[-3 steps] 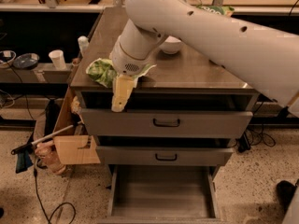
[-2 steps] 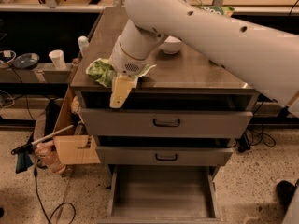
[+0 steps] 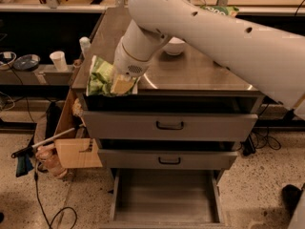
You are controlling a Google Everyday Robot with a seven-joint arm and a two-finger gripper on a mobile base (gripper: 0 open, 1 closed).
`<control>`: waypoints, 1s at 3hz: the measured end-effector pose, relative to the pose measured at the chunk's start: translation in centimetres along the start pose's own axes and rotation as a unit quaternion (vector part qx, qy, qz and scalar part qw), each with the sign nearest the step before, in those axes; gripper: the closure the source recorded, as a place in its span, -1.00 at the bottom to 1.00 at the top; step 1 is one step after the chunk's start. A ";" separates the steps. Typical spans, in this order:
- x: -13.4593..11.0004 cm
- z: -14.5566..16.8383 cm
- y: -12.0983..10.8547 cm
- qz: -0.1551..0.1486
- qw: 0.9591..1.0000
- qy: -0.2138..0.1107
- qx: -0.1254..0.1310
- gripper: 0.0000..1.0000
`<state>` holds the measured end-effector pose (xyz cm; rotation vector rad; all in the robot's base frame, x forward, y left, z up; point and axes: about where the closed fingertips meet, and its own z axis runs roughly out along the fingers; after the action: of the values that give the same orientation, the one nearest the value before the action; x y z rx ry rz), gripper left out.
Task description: Place green jalapeno chip bag into bottom drawer
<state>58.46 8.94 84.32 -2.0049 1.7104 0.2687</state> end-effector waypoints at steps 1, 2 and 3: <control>0.0 0.0 0.0 0.000 1.000 0.000 0.000 0.92; 0.0 0.0 0.0 0.000 1.000 0.000 0.000 1.00; -0.2 -0.2 -0.1 -0.002 1.000 -0.002 -0.001 1.00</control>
Offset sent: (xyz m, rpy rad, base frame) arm 0.0000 0.0000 0.0000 0.0000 0.0000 0.0000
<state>58.45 9.00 84.56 -2.0080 1.7040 0.2724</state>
